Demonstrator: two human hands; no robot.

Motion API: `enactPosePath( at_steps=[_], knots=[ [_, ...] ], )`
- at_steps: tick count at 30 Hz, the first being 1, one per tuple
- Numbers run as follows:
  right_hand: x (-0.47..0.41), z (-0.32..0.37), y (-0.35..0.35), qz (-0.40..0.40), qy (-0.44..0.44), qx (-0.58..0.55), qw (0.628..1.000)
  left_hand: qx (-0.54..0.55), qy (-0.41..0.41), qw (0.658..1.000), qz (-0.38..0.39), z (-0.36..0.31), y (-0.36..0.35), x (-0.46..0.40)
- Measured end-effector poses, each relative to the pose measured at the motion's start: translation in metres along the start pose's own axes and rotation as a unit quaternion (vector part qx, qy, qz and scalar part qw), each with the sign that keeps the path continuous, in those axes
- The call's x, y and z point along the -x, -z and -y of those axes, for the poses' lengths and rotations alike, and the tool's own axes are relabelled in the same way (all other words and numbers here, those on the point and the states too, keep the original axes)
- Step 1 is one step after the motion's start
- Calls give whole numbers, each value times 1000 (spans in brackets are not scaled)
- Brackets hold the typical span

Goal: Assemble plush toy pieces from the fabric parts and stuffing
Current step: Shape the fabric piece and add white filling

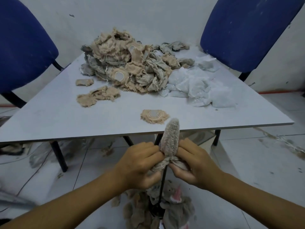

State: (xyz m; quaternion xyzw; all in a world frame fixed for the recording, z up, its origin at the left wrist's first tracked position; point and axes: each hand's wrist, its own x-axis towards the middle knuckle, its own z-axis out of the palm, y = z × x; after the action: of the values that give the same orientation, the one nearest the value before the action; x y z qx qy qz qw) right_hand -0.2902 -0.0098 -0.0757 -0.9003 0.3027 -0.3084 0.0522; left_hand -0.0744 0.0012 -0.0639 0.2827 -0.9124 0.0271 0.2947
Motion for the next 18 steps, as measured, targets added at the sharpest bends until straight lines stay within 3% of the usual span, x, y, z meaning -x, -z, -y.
enactPosePath(
  at_steps=[6,8,14,16,18],
  knots=[
    [3,-2,25,94,35,-26,995,55,-11,993,106,7,27,-4],
    [-4,-2,39,78,36,-52,995,102,-6,989,104,9,44,-15],
    [-49,6,91,31,-27,-171,984,194,48,980,-11,15,92,-64],
    [-63,7,103,16,-15,-129,991,183,43,981,-53,15,100,-76],
    [-71,9,104,-49,17,-47,998,124,19,988,-91,11,99,-81]
  ],
)
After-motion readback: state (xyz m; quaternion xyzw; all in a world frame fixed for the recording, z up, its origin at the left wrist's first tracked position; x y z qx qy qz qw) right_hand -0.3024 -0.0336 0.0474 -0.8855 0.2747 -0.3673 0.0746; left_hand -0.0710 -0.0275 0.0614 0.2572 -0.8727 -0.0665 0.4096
